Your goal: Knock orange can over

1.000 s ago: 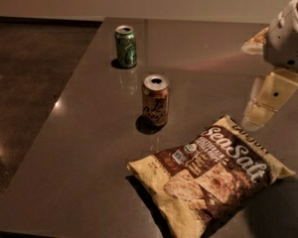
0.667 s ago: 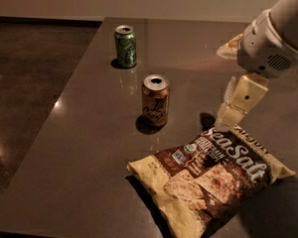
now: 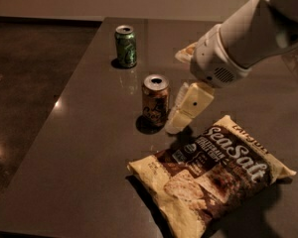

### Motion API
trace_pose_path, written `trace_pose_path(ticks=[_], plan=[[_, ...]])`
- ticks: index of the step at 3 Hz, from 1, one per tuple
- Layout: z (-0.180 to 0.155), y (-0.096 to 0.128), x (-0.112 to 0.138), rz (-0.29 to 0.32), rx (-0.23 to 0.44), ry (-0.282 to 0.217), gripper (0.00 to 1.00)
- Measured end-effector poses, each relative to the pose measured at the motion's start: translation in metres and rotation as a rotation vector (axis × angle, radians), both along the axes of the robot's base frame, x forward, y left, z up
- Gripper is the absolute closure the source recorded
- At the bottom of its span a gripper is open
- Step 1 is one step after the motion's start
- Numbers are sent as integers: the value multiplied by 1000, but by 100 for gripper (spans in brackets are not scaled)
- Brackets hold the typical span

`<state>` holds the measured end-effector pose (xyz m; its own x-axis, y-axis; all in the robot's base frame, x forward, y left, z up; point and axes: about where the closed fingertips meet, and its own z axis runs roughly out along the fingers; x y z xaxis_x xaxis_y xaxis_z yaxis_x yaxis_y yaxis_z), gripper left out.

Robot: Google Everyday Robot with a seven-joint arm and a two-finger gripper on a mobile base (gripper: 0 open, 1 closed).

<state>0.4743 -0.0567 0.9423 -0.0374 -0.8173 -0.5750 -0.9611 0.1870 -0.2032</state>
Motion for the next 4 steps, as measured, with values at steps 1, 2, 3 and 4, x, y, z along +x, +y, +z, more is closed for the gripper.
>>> trace_pose_path(ticks=[1,2,3,4], plan=[[-7,29,15,-4,55,-31,0],[-17,40,28,-15,95,-30,0],[-28,43,39,-22,126,-10,0],[-36,39,44,-31,146,15,0]])
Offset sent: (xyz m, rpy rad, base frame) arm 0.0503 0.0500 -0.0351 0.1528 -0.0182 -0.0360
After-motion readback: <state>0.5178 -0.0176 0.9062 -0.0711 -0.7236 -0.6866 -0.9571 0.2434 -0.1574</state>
